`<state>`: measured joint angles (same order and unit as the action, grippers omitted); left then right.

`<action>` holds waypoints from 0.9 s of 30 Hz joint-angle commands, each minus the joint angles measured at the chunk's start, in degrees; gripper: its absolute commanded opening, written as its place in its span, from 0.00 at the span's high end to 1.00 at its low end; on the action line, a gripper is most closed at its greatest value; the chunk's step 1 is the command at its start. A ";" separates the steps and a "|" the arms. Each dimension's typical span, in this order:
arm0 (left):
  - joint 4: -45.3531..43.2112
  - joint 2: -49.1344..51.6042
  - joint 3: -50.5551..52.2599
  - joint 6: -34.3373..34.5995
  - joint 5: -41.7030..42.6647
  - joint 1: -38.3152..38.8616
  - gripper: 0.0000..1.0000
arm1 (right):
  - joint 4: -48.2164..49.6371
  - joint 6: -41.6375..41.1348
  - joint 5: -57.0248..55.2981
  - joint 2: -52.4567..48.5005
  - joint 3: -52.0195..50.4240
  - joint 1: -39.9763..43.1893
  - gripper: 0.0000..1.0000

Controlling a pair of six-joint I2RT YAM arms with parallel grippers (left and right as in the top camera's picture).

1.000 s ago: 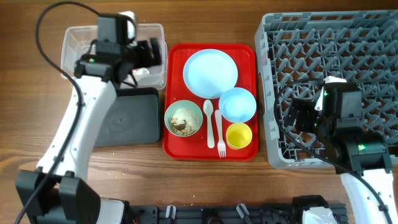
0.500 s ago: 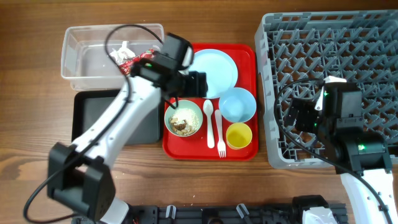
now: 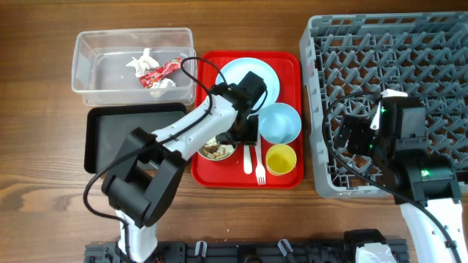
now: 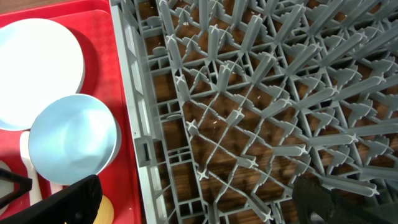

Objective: Sort waste into correct bins and load items into the dishwasher rack
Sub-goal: 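Grasp the rim of the green bowl with the left gripper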

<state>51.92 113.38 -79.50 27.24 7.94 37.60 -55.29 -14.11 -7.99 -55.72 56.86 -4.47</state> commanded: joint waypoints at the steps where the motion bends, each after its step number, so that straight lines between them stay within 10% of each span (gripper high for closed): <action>1: 0.94 0.76 -0.22 0.26 -1.92 0.17 0.58 | 0.13 -0.92 -0.98 0.07 1.27 -0.17 0.00; 13: 1.25 0.81 2.47 0.26 -4.00 0.26 0.96 | 0.11 -0.92 -0.96 0.07 1.27 -0.17 0.00; 27: 6.12 -8.70 -1.95 -1.51 -4.44 -0.55 0.96 | -0.24 -0.92 -0.98 0.07 1.27 -0.17 0.00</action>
<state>57.89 110.41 -79.90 27.05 2.94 37.76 -55.53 -14.11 -7.99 -55.72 56.90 -4.47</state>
